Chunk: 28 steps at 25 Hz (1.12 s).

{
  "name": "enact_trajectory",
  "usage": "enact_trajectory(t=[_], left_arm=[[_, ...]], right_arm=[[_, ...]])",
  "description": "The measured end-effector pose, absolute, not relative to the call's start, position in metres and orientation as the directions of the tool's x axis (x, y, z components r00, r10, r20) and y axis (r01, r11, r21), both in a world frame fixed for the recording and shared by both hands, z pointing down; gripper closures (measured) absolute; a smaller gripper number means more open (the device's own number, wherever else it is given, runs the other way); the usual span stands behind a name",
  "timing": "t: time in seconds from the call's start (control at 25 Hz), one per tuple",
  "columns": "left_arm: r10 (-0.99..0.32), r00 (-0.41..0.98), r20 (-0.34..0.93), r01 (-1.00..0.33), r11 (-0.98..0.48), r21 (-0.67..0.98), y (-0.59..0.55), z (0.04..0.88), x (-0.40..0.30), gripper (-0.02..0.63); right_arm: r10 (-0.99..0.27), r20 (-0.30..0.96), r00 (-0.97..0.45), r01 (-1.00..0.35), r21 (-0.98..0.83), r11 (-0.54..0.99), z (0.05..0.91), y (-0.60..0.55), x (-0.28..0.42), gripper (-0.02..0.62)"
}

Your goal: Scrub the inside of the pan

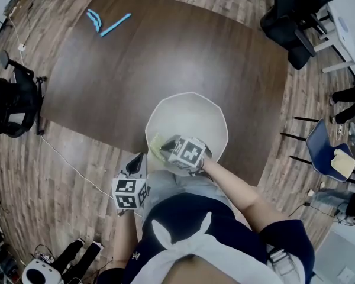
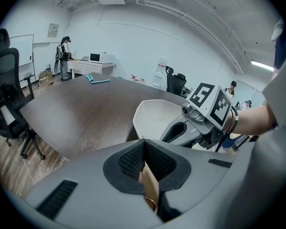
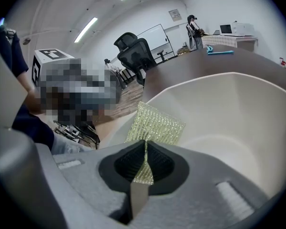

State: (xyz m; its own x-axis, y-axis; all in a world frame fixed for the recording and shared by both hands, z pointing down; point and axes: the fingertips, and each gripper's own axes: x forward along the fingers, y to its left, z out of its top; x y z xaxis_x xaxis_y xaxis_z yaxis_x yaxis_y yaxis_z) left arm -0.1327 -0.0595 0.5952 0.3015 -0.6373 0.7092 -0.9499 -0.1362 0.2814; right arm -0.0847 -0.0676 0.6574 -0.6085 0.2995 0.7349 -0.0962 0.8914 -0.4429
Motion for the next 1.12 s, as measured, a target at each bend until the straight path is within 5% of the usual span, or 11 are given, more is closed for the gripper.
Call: enact_trajectory(t=[1.12], left_arm=[[-0.553, 0.377, 0.743, -0.926, -0.223, 0.303, -0.066, 0.595, -0.122, 0.604]], right_arm=[[0.063, 0.723, -0.688, -0.150, -0.226, 0.963, 0.636, -0.106, -0.103, 0.580]])
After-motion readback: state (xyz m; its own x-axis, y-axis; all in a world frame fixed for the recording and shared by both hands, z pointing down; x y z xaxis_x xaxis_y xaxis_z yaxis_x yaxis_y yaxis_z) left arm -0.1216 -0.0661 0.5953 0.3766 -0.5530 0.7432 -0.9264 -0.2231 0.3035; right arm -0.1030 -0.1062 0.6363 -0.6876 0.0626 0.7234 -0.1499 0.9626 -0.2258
